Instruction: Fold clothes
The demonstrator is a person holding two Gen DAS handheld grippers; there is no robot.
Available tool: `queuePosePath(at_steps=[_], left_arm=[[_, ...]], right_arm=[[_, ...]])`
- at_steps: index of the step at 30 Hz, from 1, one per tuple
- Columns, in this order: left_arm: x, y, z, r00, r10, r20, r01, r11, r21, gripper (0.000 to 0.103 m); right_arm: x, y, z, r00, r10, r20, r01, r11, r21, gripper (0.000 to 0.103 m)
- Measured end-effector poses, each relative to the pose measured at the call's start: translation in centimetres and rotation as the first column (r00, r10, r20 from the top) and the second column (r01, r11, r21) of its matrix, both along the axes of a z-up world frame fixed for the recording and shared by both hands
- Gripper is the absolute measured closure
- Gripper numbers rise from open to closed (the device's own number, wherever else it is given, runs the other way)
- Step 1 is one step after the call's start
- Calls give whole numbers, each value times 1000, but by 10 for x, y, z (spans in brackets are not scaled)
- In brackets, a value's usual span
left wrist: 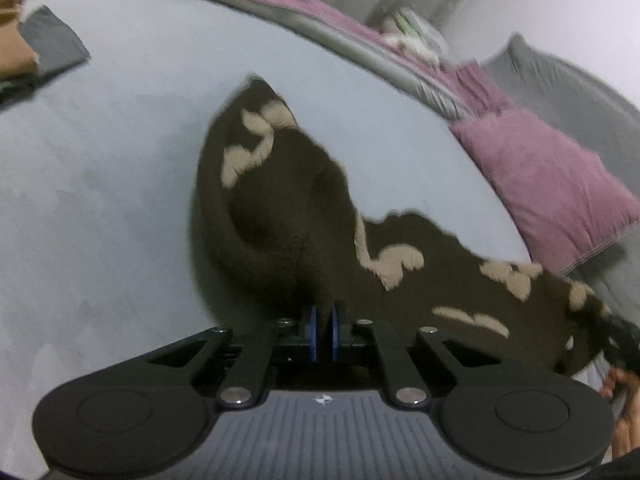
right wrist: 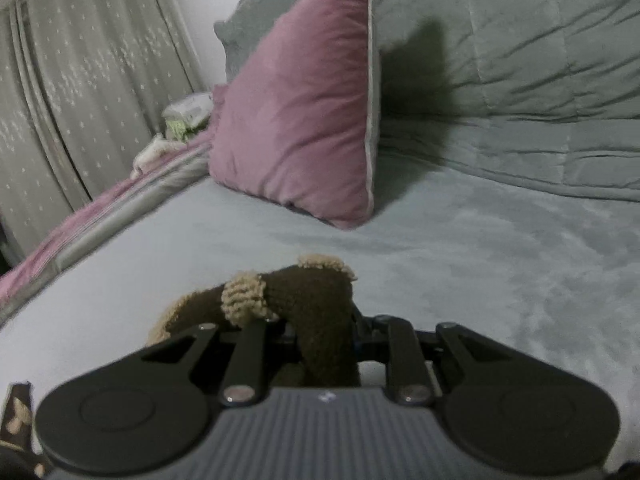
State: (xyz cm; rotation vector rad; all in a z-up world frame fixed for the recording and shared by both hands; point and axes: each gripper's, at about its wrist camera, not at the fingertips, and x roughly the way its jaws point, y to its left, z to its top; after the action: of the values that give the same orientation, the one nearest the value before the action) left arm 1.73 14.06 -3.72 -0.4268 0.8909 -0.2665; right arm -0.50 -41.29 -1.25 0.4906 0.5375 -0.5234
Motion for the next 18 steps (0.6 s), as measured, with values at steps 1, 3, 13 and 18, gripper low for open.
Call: queuePosePath(at_steps=[1, 3, 13, 18], left_arm=[[-2, -4, -2, 1000, -20, -13, 20, 1000, 7, 96], [-4, -8, -5, 999, -40, -26, 41, 999, 29, 96], [6, 3, 1, 998, -42, -44, 40, 998, -55, 78], [12, 13, 4, 998, 29, -50, -32, 998, -53, 62]], right_arm=[[-2, -4, -5, 1000, 5, -20, -4, 1000, 15, 84], [-2, -13, -19, 998, 19, -64, -16, 998, 55, 84], [2, -18, -37, 982, 110, -150, -99, 992, 81, 70], [3, -4, -26, 979, 146, -145, -141, 989, 49, 55]])
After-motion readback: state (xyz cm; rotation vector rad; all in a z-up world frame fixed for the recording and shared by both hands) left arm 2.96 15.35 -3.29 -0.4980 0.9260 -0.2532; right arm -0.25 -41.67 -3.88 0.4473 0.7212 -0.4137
